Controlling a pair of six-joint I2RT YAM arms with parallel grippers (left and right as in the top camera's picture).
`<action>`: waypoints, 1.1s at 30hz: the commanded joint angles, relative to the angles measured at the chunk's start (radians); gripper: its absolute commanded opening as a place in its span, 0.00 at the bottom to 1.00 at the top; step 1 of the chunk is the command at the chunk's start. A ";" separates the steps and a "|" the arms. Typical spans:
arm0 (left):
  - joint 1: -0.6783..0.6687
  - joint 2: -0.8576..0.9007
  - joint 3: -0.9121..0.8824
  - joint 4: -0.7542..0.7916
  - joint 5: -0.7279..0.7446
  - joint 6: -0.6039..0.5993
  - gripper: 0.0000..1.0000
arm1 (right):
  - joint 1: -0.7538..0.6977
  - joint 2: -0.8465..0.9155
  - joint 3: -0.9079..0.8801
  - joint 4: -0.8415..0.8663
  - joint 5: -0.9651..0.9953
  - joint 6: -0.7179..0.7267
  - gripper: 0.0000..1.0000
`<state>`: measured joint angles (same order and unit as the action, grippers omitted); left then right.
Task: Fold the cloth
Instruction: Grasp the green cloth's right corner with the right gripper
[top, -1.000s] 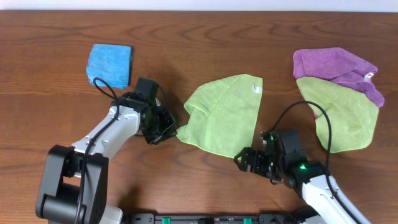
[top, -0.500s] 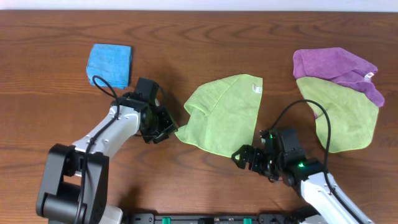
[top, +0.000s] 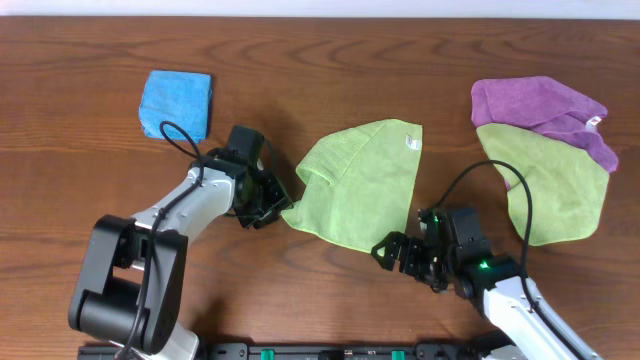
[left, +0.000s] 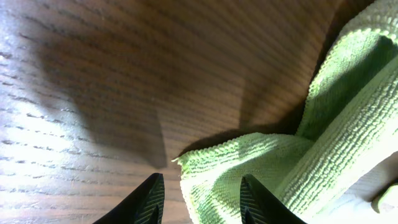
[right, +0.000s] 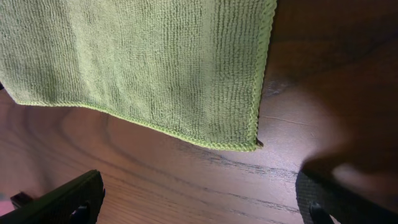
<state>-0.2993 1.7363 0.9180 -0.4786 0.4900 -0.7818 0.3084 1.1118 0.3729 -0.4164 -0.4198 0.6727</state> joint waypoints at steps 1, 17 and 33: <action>-0.003 0.028 0.003 0.005 0.000 -0.008 0.42 | -0.013 0.007 -0.010 -0.002 -0.007 0.023 0.99; -0.005 0.149 0.003 0.078 0.084 -0.025 0.06 | -0.013 0.007 -0.010 -0.002 -0.015 0.023 0.99; 0.024 -0.011 0.039 -0.071 0.022 0.176 0.06 | -0.013 0.010 -0.010 0.006 0.050 0.040 0.97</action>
<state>-0.2794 1.7557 0.9451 -0.5320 0.5465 -0.6521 0.3088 1.1126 0.3725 -0.4141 -0.4213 0.6930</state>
